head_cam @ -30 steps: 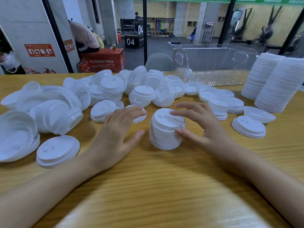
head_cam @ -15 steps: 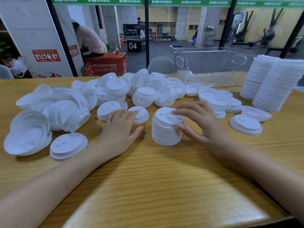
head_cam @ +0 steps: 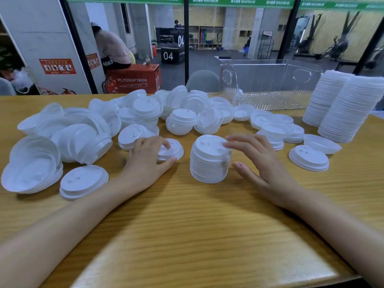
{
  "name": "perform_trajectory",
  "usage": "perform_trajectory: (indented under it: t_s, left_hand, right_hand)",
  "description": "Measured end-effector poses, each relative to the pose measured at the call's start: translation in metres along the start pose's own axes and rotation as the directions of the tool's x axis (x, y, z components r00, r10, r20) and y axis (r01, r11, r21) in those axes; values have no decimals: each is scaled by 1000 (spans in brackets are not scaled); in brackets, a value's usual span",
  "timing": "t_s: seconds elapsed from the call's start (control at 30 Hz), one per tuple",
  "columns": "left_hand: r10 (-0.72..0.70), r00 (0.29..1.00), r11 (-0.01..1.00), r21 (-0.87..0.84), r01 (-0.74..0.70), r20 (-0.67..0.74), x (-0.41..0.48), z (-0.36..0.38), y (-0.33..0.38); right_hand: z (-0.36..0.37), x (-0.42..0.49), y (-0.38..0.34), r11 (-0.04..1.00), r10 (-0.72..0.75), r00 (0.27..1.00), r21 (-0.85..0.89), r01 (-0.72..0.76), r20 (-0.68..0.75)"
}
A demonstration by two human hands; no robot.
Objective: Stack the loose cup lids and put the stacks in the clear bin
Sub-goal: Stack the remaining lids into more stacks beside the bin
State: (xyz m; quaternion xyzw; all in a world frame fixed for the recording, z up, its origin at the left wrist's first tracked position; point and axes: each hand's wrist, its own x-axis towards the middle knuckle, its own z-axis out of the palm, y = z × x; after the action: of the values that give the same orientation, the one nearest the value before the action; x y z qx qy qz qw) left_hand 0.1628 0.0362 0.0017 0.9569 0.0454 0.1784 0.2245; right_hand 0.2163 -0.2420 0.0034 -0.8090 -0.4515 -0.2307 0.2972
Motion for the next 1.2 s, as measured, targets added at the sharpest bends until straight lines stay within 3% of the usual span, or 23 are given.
perform_trajectory:
  t_s: [0.2, 0.37, 0.47, 0.67, 0.9, 1.2]
  left_hand:
    - [4, 996, 999, -53, -9, -85, 1, -1, 0]
    - [97, 959, 943, -282, -174, -265, -2, -24, 27]
    - [161, 969, 902, -372, -221, -188, -3, -27, 55]
    - [278, 958, 904, -316, -287, -76, -2, -3, 77]
    - [284, 950, 890, -333, -311, -128, -4, 4, 69]
    - [267, 959, 896, -342, -283, -95, -9, 5, 64]
  right_hand:
    - [-1, -2, 3, 1000, -13, 1000, -6, 13, 6]
    - [-1, -2, 4, 1000, -19, 1000, -14, 19, 3]
    - [-2, -1, 3, 1000, -11, 1000, 8, 11, -27]
    - [-5, -2, 5, 999, 21, 996, 40, -18, -87]
    - [-4, -2, 3, 1000, 12, 999, 22, -11, -46]
    - [-3, -3, 0, 1000, 2, 1000, 28, -1, -21]
